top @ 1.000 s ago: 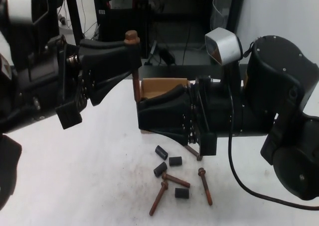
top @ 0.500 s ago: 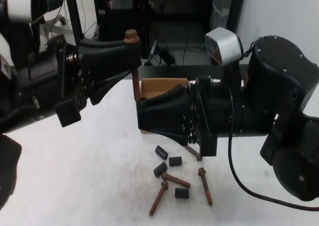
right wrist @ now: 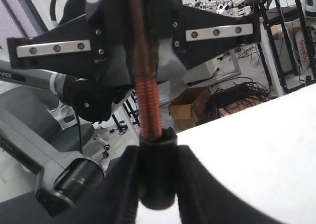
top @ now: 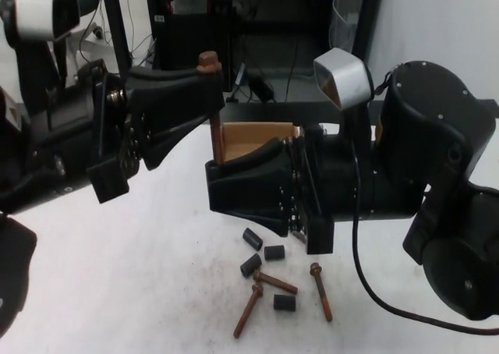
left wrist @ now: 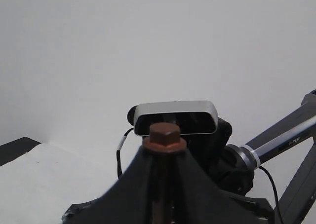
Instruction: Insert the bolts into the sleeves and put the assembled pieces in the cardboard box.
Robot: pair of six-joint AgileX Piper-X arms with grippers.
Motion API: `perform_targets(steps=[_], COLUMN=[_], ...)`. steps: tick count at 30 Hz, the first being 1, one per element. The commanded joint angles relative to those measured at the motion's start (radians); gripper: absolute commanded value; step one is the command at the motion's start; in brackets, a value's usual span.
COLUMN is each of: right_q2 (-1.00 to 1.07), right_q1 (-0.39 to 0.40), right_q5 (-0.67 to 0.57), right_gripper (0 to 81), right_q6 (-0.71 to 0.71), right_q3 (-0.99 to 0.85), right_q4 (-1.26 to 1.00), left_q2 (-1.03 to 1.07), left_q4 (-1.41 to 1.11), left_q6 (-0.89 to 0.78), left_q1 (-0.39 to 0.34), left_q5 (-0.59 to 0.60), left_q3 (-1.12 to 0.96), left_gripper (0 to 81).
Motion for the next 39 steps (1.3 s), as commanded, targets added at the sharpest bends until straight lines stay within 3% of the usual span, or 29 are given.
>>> perform_targets(steps=[1, 39], right_q2=[-0.008, -0.008], right_q1=[-0.020, -0.023], right_q5=[0.013, -0.023], right_gripper=[0.9, 0.9], right_q6=[-0.002, 0.003], right_q3=[-0.007, -0.022], right_q4=[-0.022, -0.024], left_q2=[-0.001, -0.001], left_q4=[-0.003, 0.121], left_q6=[-0.009, 0.103], left_q1=[-0.010, -0.010], left_q5=[0.029, 0.045], left_q3=[0.008, 0.008], left_gripper=[0.2, 0.2])
